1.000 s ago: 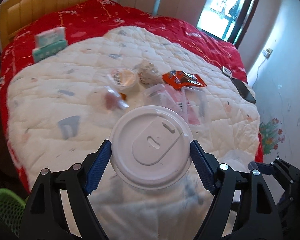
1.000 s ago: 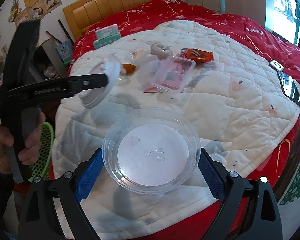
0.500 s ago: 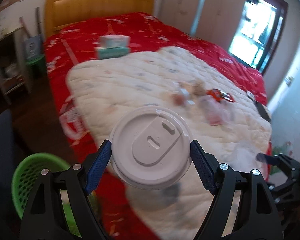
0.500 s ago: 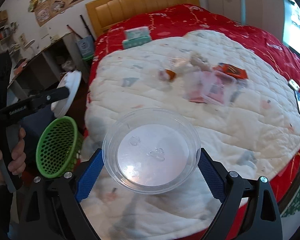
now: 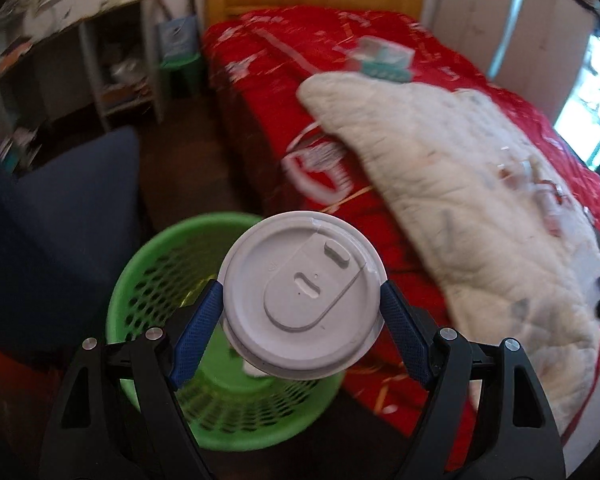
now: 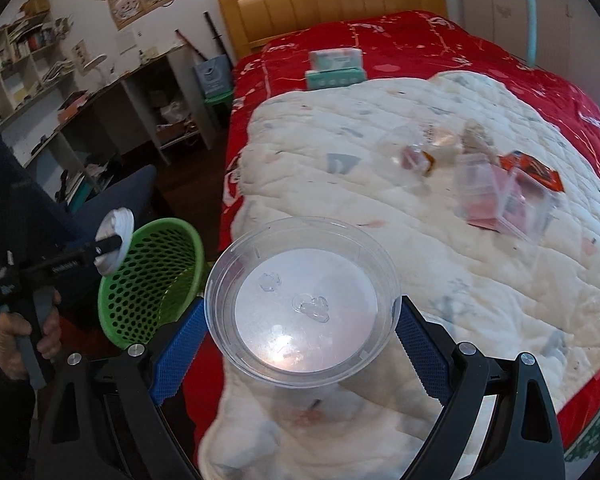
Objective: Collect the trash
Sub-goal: 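Carry the white lid to the wastebasket with the left gripper and release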
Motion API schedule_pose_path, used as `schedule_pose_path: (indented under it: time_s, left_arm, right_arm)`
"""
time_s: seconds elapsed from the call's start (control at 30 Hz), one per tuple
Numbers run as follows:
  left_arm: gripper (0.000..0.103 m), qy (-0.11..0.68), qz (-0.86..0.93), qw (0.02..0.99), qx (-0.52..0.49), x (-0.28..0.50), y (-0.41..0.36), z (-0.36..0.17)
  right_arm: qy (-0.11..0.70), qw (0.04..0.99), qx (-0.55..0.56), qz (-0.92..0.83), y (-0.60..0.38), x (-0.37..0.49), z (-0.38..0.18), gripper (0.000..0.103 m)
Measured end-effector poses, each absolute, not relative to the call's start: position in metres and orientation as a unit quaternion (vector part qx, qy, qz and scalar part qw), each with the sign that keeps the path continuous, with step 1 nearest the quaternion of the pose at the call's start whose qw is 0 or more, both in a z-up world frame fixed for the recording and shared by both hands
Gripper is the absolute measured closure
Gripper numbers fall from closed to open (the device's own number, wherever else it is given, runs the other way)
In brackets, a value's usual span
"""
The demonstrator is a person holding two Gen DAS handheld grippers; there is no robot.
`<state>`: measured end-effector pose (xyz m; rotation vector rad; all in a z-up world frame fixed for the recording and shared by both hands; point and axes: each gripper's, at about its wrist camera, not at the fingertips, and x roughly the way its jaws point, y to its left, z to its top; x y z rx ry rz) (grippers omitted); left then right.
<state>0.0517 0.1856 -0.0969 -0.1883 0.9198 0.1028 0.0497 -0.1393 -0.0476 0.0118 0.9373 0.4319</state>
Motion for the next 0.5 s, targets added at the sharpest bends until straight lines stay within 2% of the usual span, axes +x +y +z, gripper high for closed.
schedule_pose_path:
  time_s: [0.43, 0.5]
  left_arm:
    - [0.023, 0.500, 0.083, 0.852, -0.127, 0.044, 0.216, -0.152]
    - [0.020, 0.502, 0.082, 0.851, -0.131, 0.042, 0.220, -0.155]
  right_arm:
    - [0.459, 0.859, -0.010, 0.227, -0.103, 0.054, -0.054, 0.014]
    - [0.461, 0.857, -0.010, 0.231, -0.099, 0.055, -0.055, 0.014]
